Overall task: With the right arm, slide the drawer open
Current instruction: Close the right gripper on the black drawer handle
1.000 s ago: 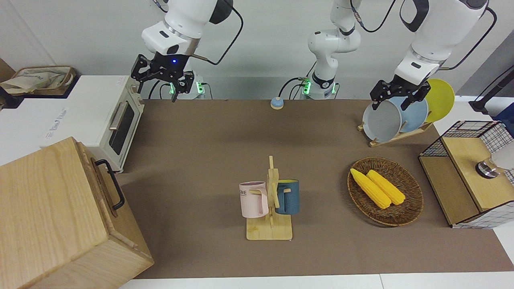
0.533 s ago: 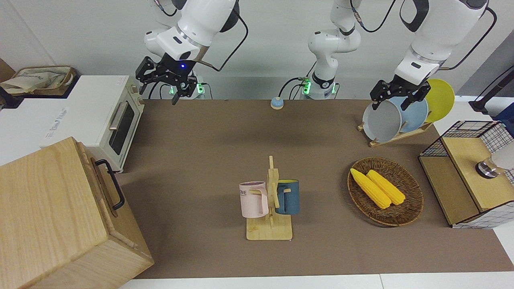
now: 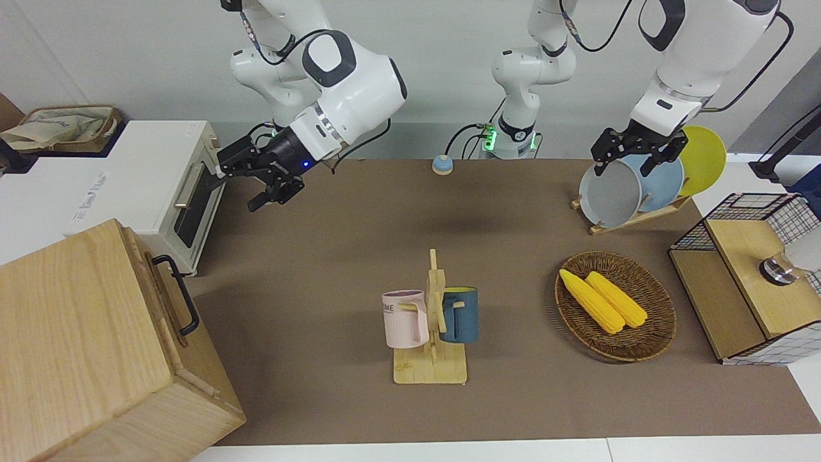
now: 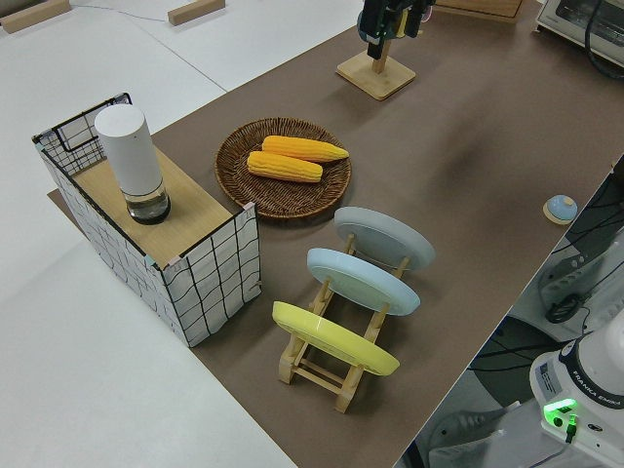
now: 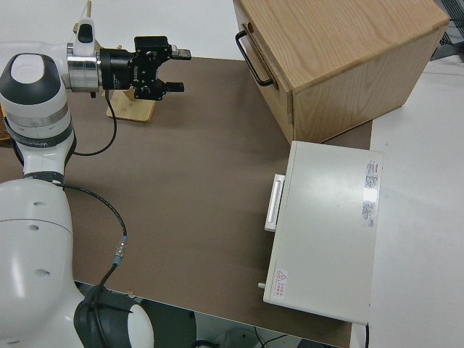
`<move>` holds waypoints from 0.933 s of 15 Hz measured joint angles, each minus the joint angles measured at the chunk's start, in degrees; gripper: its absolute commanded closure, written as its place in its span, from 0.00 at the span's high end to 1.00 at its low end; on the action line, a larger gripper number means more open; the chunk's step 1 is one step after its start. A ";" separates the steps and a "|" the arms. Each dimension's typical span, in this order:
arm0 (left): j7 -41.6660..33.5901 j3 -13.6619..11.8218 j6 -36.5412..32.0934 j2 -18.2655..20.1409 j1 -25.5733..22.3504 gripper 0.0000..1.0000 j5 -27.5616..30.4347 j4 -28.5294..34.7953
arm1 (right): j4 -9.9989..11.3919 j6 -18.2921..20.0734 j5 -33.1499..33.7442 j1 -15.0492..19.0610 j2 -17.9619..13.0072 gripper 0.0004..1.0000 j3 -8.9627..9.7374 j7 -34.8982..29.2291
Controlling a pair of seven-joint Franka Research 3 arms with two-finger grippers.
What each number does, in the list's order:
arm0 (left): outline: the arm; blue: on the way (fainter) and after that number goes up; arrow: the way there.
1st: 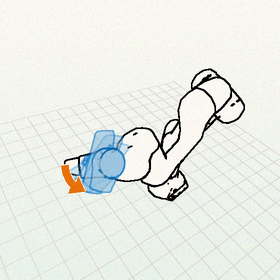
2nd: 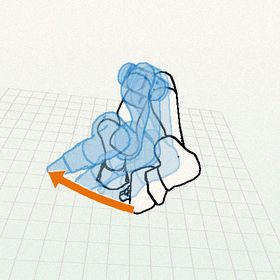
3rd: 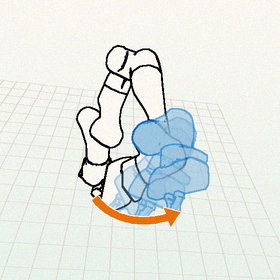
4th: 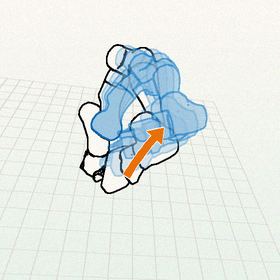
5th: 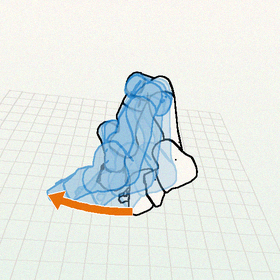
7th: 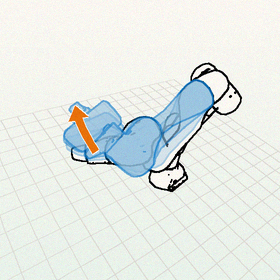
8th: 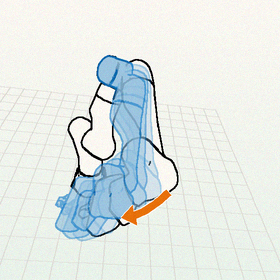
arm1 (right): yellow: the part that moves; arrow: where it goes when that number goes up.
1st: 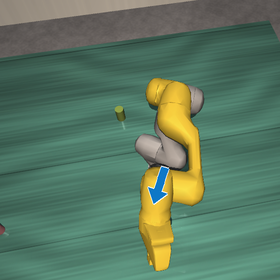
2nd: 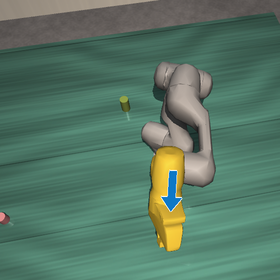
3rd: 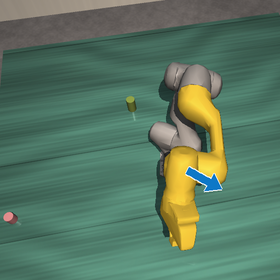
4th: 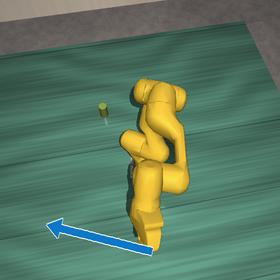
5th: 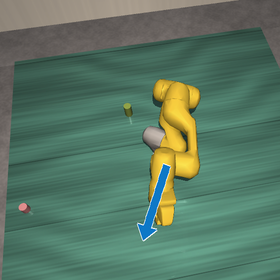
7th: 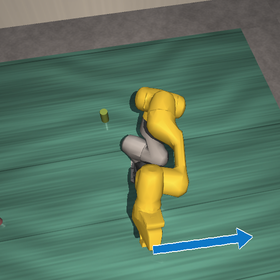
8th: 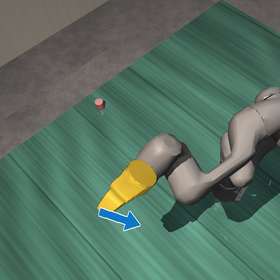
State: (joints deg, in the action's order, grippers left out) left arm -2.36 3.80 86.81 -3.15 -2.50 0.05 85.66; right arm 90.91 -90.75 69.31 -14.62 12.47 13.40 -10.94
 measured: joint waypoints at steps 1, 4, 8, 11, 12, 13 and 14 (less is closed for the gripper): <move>0.00 0.00 0.00 0.00 0.00 0.99 0.00 0.00 | 0.38 -1.22 2.00 0.06 0.64 0.99 -0.22 -0.74; 0.00 0.00 0.00 0.00 0.00 0.99 0.00 0.00 | 1.23 -4.23 7.49 0.51 2.52 0.99 -0.83 -3.20; 0.00 0.00 0.00 0.00 0.00 0.99 0.00 0.00 | 2.94 -8.91 14.26 2.92 4.59 0.99 -1.33 -6.35; 0.00 0.00 0.00 0.00 0.00 0.99 0.00 0.00 | 4.95 -12.16 18.82 4.21 5.41 0.99 -2.36 -8.14; 0.00 0.00 0.00 0.00 0.00 0.99 0.00 0.00 | 5.90 -13.14 20.68 4.42 5.52 0.99 -2.72 -8.99; 0.00 0.00 0.00 0.00 0.00 0.99 0.00 0.00 | 6.99 -14.05 22.55 4.53 5.58 0.99 -3.22 -10.23; 0.00 0.00 0.00 0.00 0.00 0.99 0.00 0.00 | 8.17 -14.92 24.38 4.59 5.62 0.99 -3.92 -11.65</move>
State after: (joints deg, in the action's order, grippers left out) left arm -2.36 3.80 86.81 -3.15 -2.50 0.05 85.66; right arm 99.09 -105.66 93.69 -10.03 18.09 9.48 -22.59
